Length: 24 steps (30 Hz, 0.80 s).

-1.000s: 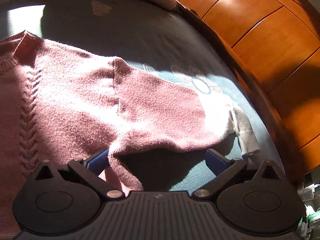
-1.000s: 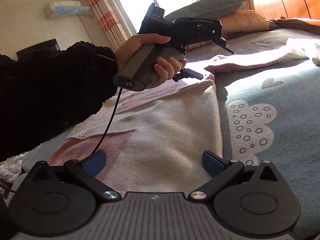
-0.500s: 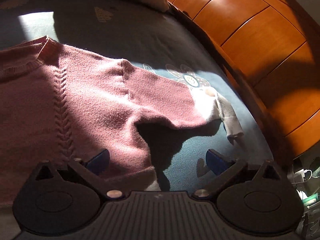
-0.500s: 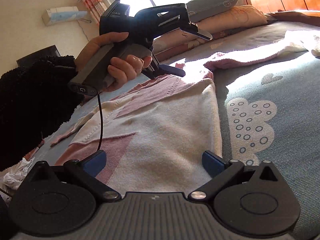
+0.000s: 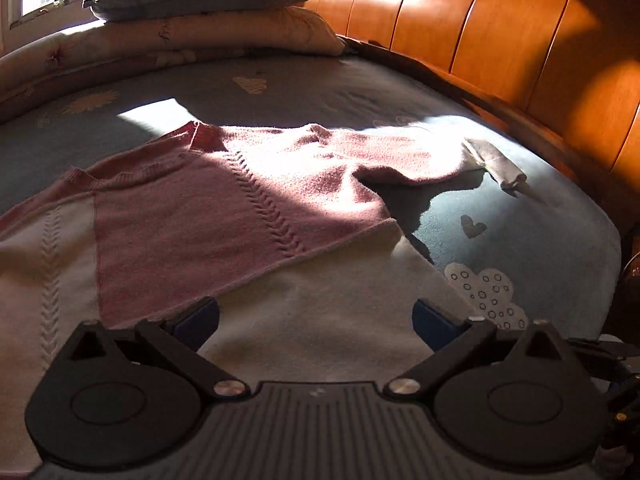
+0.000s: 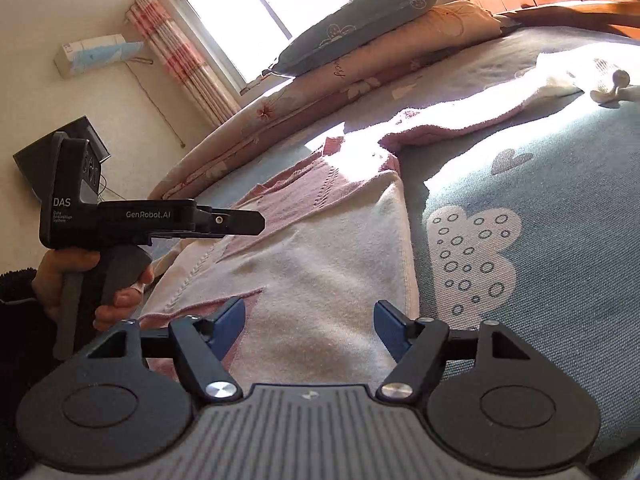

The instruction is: Fold clothes

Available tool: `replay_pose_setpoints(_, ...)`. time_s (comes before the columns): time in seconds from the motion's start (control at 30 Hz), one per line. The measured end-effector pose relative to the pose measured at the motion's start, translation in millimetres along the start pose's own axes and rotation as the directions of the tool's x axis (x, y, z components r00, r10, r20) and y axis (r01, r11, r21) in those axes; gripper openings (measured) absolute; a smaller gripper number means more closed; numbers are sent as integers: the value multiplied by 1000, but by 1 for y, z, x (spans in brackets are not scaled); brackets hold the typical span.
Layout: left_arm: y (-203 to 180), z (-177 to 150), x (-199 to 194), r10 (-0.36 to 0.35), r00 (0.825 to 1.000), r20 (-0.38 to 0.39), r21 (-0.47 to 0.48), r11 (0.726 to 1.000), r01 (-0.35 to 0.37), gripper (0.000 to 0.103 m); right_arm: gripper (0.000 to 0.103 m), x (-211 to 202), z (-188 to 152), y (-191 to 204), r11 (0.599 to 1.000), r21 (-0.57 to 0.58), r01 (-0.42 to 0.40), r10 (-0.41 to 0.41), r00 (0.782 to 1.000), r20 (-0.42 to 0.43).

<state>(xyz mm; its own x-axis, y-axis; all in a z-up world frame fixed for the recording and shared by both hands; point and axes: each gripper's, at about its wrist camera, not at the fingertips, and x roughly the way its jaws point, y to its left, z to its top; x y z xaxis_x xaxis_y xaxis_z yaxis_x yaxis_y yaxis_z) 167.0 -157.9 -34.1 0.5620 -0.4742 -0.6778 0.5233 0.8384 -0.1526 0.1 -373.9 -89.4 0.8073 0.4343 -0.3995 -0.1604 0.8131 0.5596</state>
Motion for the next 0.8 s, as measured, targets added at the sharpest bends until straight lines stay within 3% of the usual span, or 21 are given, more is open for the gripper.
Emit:
replay_pose_setpoints(0.27,12,-22,-14,39,999,8,-134,990,-38,102,72,49,16,22,995,-92,49,-59,992,-113)
replay_pose_setpoints(0.37,15,-37,-18,41,999,-2,-147,988,-41,102,72,48,17,15,971,-137,198,-210,975,-78)
replay_pose_setpoints(0.4,16,-40,-18,46,999,-3,-150,988,-46,102,64,45,20,9,963,-131,236,-245,968,-60)
replay_pose_setpoints(0.5,18,-49,-18,66,998,-6,-150,986,-66,102,66,32,37,-4,980,-35,196,-198,979,-56)
replay_pose_setpoints(0.6,19,-54,-17,97,995,-19,-144,985,-98,102,71,35,55,11,985,-91,148,-152,987,-45)
replay_pose_setpoints(0.8,25,-67,-22,126,991,-47,-124,984,-131,102,74,103,85,26,995,-90,37,-49,989,-142)
